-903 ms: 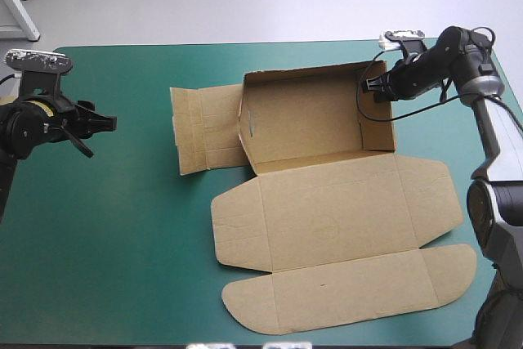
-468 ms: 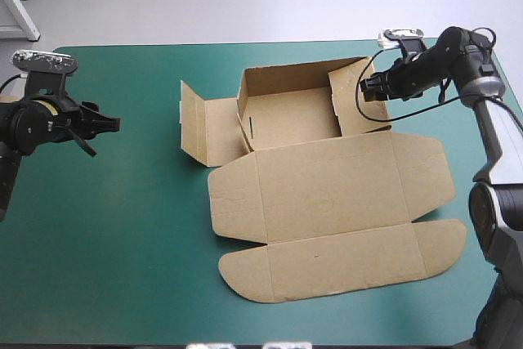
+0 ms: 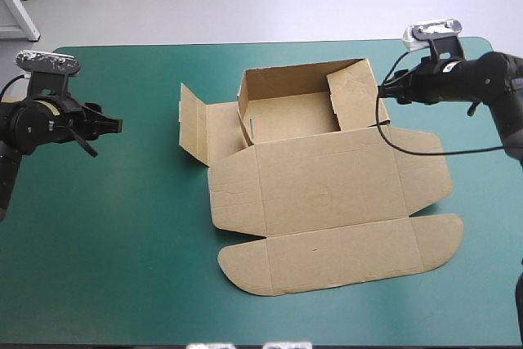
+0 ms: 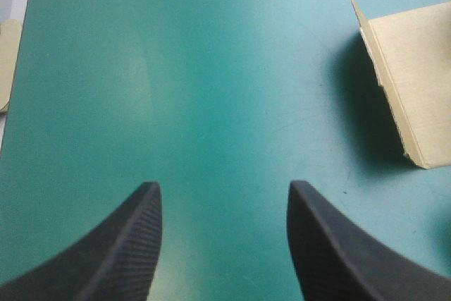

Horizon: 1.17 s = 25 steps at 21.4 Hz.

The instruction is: Fold the box

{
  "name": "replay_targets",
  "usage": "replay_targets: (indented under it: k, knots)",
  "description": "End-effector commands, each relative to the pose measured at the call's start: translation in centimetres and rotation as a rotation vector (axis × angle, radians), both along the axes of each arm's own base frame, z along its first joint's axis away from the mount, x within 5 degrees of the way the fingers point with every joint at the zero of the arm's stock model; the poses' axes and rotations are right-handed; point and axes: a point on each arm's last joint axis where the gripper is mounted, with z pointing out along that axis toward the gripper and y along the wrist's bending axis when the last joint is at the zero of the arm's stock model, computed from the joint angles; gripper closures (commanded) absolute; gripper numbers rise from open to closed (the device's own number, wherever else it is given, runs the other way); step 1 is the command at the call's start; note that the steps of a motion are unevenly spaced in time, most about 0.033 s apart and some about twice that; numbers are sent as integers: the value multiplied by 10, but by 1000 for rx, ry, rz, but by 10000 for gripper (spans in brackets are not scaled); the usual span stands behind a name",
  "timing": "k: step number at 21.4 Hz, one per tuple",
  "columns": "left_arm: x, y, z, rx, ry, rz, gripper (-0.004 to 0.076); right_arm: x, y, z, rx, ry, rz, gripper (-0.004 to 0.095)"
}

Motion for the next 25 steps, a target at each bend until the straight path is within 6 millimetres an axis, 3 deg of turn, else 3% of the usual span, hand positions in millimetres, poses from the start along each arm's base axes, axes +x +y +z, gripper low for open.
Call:
replay_targets:
  k: [1, 3, 6, 7, 11, 13, 17, 21, 25]
  knots:
    - [-5, 0, 19, -4, -106, -10, 337, -17, -3, 11, 10, -135, -31, 425]
    - [-5, -1, 20, -6, -108, -10, 336, -11, 2, -9, 30, -130, 20, 295]
    - [-5, -1, 20, -10, -113, -12, 337, 5, 3, -21, 47, -147, 25, 118]
    - [-5, -1, 20, -9, -113, -13, 336, 18, 3, -27, 54, -156, 5, 42]
    - [-5, -1, 20, -5, -113, -14, 336, 53, 5, -53, 55, -64, 31, 36]
    - [-5, -1, 20, -5, -113, -14, 337, 72, 6, -63, 53, -18, 55, 59]
    - [-3, -1, 19, -3, -109, -14, 336, 100, 5, -77, 24, 91, 62, 202]
    - [-2, -1, 18, 1, -107, -16, 336, 107, 20, -92, -109, 142, 87, 366]
    - [1, -1, 16, 3, -102, -17, 336, 108, 29, -93, -152, 131, 40, 485]
